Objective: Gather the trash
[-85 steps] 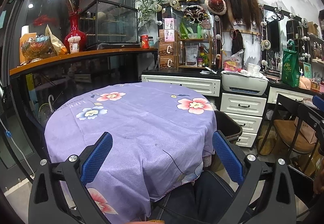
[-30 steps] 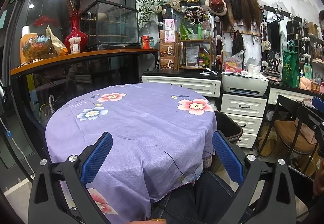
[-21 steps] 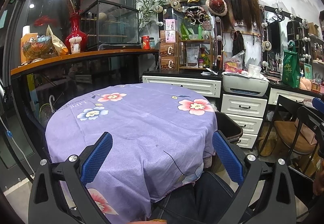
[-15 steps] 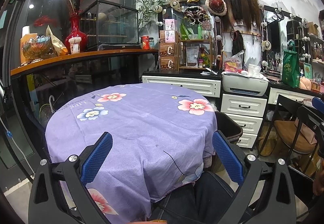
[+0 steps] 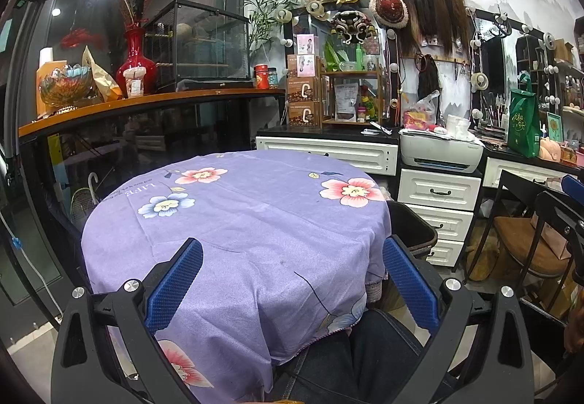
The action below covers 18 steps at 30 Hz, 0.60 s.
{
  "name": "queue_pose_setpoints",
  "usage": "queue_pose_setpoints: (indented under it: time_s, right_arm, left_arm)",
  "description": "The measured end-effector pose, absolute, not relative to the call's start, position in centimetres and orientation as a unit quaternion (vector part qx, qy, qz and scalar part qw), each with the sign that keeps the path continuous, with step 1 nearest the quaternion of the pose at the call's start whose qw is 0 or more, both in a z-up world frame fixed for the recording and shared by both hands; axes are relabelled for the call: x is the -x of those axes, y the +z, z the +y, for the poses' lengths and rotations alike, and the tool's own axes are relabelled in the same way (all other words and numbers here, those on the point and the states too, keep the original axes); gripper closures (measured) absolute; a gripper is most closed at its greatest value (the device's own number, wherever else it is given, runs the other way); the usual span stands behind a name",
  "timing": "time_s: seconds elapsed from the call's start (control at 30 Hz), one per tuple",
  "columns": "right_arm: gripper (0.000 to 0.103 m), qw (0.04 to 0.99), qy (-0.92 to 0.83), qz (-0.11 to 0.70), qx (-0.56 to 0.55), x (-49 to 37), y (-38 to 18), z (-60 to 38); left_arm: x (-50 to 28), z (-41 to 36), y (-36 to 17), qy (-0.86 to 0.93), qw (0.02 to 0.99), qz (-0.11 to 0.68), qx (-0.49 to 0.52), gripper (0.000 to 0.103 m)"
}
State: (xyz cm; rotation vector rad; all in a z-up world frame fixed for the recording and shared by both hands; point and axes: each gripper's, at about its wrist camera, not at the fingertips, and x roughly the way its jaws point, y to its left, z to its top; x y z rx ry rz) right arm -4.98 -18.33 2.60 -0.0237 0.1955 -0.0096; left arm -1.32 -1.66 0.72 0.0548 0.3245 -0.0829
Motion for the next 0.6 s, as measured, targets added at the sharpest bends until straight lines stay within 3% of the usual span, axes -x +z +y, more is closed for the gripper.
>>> queue_pose_setpoints:
  time_s: [0.6]
  right_arm:
    - [0.006,0.995,-0.005,0.097,0.012,4.99,2.69,-18.38]
  left_arm:
    - [1.16,-1.25,0.53,-0.039,0.986,0.161,-0.025,0.005]
